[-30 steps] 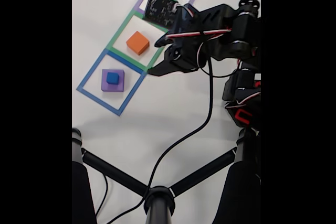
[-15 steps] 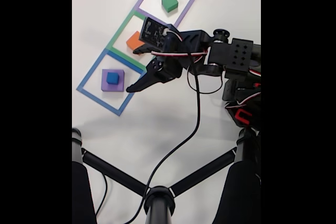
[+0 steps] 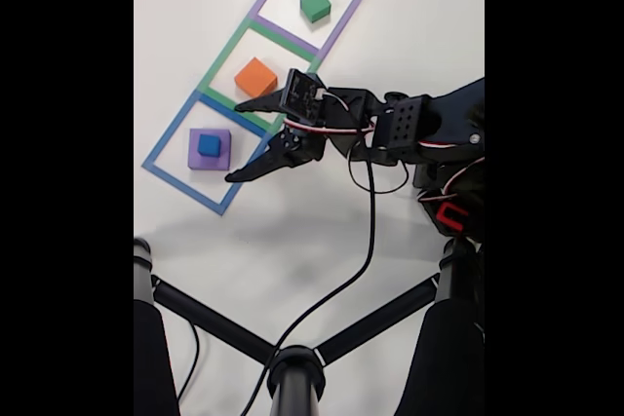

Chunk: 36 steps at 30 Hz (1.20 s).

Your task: Tower of hanoi

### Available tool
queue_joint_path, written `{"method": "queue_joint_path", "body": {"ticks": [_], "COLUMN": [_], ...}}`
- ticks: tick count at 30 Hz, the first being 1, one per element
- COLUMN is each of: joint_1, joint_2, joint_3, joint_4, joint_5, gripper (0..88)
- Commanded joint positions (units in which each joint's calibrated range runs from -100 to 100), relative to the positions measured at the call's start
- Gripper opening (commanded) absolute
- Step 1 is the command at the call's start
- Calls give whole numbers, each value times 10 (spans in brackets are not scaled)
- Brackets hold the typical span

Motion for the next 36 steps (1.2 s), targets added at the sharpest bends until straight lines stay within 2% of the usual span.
{"method": "queue_joint_path", "body": {"ticks": [1, 14, 32, 36], "joint_1": [2, -7, -44, -44], "joint_2": [93, 325, 442, 448], "joint_3": [-31, -113, -197, -197], "joint_4": [-107, -291, -349, -352], "joint_5": [12, 12, 12, 12], "gripper": [382, 380, 372, 334]}}
